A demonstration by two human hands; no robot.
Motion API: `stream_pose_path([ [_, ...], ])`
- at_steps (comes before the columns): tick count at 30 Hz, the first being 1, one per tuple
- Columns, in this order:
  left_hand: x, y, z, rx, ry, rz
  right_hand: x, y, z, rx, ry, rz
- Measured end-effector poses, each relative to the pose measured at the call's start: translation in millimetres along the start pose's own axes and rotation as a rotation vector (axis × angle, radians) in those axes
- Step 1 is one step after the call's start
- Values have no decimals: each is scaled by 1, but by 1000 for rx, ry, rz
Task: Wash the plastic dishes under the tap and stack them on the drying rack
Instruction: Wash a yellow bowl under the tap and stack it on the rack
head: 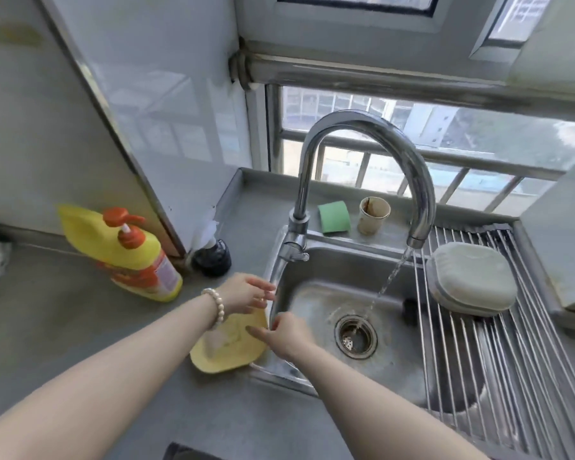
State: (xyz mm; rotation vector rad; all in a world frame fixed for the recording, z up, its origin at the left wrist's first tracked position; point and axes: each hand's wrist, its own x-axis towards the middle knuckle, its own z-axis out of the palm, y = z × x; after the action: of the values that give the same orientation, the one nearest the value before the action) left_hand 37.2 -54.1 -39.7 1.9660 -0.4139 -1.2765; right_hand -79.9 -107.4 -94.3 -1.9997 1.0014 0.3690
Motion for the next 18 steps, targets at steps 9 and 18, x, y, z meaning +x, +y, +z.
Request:
stream_pose_path([
  [9,3,-2,-25,42,66,85,4,1,1,116,61,11],
  [18,25,1,-9,187,162,167,-10,-2,-7,-2,-39,-83],
])
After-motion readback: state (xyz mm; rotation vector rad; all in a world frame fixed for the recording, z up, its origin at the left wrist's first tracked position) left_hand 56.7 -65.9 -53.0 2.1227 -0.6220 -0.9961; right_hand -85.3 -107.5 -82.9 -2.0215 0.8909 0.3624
